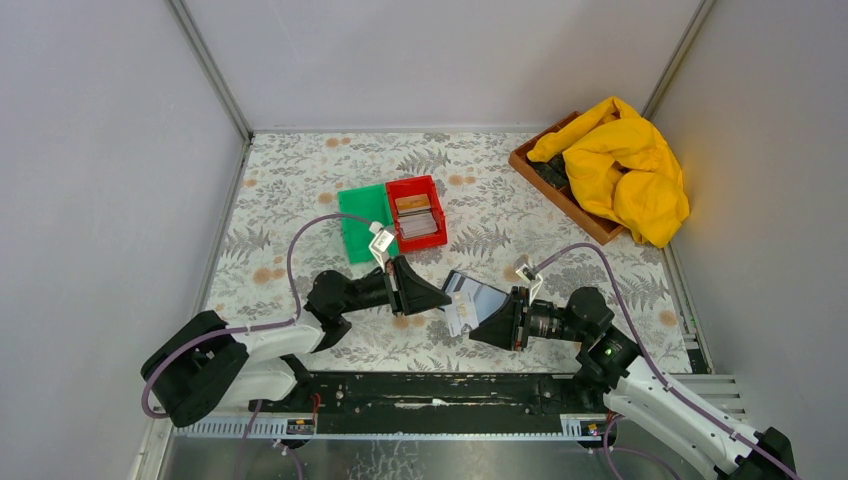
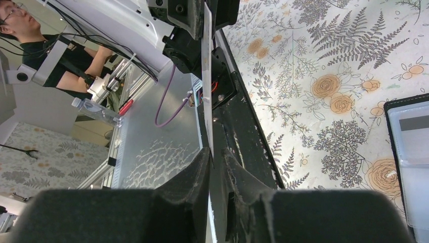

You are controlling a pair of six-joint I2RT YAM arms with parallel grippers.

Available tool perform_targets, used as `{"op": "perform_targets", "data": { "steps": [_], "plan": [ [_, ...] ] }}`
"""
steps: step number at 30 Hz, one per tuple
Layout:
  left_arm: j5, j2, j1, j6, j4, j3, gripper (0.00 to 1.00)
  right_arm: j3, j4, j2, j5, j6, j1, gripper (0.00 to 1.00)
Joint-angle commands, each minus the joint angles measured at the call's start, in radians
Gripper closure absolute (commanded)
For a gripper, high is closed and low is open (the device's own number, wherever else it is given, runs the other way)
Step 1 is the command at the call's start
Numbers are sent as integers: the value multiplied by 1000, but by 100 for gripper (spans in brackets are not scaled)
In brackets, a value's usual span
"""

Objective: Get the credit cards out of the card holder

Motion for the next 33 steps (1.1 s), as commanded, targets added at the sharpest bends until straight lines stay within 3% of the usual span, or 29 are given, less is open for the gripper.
{"op": "perform_targets", "data": {
  "steps": [1,19,23,29,33],
  "plan": [
    [25,3,-4,-7,86,-14,100,3,51,-8,20,-8,-1,80],
    [31,71,-4,-34,168,-28,100,-6,67,-13,23,-4,0,74],
    [28,67,-4,-34,165,-24,100,-13,76,-12,20,4,0,81],
    [25,68,-4,-23,143,1,100,-27,83,-19,21,15,0,81],
    [31,79,-4,-31,156,5,100,-28,75,-27,24,12,-1,93]
  ]
}}
